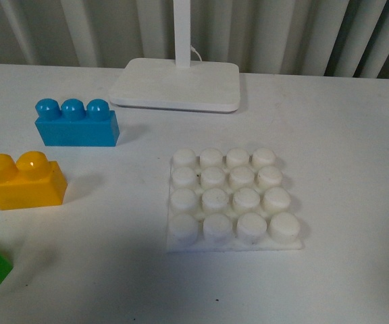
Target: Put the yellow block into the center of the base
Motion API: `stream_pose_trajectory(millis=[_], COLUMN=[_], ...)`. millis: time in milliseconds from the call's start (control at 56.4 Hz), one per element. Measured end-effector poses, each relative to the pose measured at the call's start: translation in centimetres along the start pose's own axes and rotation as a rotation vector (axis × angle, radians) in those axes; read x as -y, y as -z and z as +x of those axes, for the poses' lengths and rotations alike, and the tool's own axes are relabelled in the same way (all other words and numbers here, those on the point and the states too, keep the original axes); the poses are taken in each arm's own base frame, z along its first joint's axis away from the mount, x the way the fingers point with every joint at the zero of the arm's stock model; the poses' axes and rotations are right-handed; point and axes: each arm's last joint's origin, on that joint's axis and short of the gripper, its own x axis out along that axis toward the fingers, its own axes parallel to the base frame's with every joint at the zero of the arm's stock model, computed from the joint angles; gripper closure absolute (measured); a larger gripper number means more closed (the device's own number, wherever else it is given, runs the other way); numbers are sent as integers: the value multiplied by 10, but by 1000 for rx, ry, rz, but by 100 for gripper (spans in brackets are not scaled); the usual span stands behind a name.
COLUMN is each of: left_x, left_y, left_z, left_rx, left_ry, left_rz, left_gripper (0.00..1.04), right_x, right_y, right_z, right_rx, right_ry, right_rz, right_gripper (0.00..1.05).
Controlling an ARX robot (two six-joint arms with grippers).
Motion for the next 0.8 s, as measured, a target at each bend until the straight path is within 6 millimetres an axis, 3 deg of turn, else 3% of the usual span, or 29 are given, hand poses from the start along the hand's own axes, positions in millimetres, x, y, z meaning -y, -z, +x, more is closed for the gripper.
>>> stream_pose_trajectory(millis=[266,585,797], left_x=[0,0,0], left_y=[0,0,1], left_z=[0,0,0], left_rx=[0,0,-23], left_ry=[-1,0,-20], left_rz=[0,0,-7], left_gripper=[6,6,6], right_x=[0,0,0], right_y=[14,14,14], right_z=[-8,-8,-8], right_rx=[5,8,8], right_ry=[-1,-1,-1], right_rz=[0,-2,-2], right_gripper=[104,103,67])
